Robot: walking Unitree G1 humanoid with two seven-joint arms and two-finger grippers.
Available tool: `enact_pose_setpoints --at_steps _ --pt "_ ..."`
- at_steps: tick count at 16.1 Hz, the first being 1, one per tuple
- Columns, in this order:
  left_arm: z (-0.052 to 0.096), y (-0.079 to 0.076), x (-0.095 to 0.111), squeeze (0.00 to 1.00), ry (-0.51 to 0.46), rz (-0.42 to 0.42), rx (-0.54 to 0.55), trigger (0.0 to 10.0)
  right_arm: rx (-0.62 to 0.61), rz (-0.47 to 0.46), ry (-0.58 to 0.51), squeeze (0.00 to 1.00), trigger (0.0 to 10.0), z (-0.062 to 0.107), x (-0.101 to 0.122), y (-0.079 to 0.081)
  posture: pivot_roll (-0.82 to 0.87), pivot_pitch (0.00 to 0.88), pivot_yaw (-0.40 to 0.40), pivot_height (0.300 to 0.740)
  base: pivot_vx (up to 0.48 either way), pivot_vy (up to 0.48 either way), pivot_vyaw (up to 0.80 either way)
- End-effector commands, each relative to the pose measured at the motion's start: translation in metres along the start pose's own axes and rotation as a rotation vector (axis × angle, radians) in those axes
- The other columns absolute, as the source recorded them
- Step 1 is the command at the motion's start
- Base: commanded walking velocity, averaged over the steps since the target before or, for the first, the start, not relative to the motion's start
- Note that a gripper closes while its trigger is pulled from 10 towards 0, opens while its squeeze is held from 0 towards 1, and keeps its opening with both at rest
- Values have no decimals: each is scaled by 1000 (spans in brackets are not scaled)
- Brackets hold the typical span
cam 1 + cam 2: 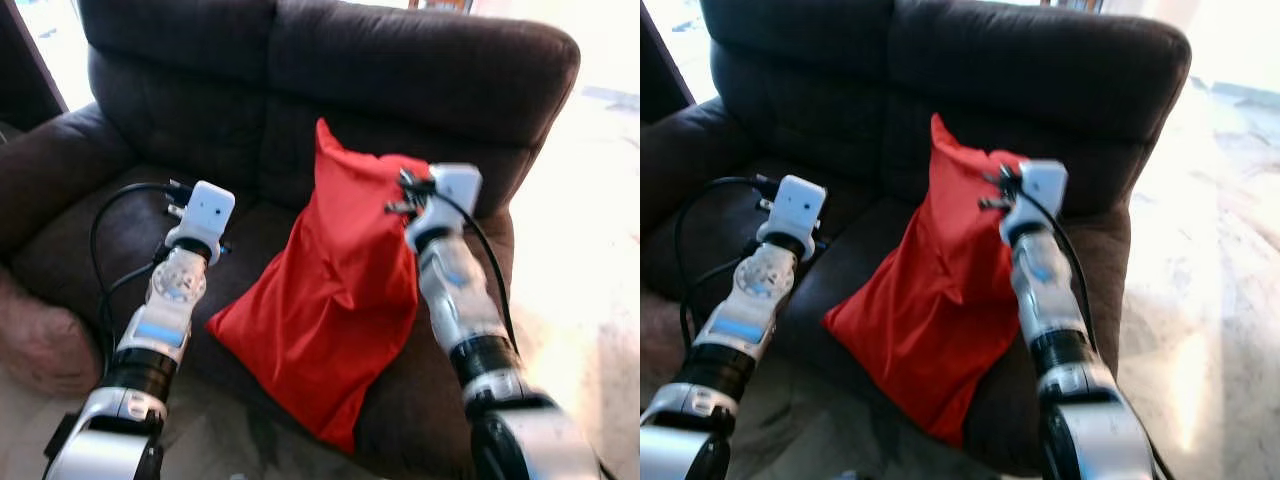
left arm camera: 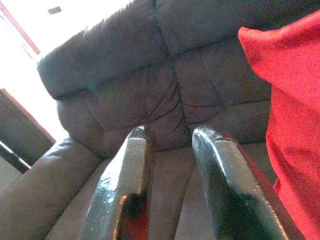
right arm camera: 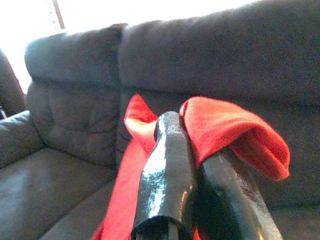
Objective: Move the pillow to the sofa from floor
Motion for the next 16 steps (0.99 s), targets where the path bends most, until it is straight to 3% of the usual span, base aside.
enact_pose_setpoints --at_steps 1,4,7,12,13,14,16 --pt "2 -1 3 0 -15 4 5 10000 50 26 -52 0 10000 -14 22 11 58 52 -56 740 0 0 0" --pt "6 10 5 0 -32 1 65 10000 119 62 -56 0 10000 -35 49 29 89 54 -76 740 0 0 0" --pt "7 17 4 0 -30 -3 108 10000 138 55 -106 0 10000 -45 75 34 89 53 -78 740 0 0 0" --pt "9 22 6 0 -34 -1 154 10000 186 100 -104 0 10000 -47 76 38 95 57 -81 740 0 0 0" --pt "9 24 5 0 -31 -2 162 10000 184 91 -104 325 10000 -46 74 34 93 57 -79 740 0 0 0" --pt "9 24 4 0 -29 -4 163 10000 175 84 -96 1000 10000 -45 71 30 93 58 -79 740 0 0 0" --pt "10 23 4 0 -26 -6 160 10000 148 92 -71 1000 10000 -43 62 22 87 61 -72 740 0 0 0"
Point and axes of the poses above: a point about 5 cm out from each wrist's last joint towards the gripper, its own z axis pointing back from the gripper into the wrist, its own x axis along the axis of the wrist's last joint, y = z × x, the point moved 2 cm from there along -z, pointing out of the wrist towards the gripper, and after that the axes turned 1 degree about z, right-handed, at the moved point
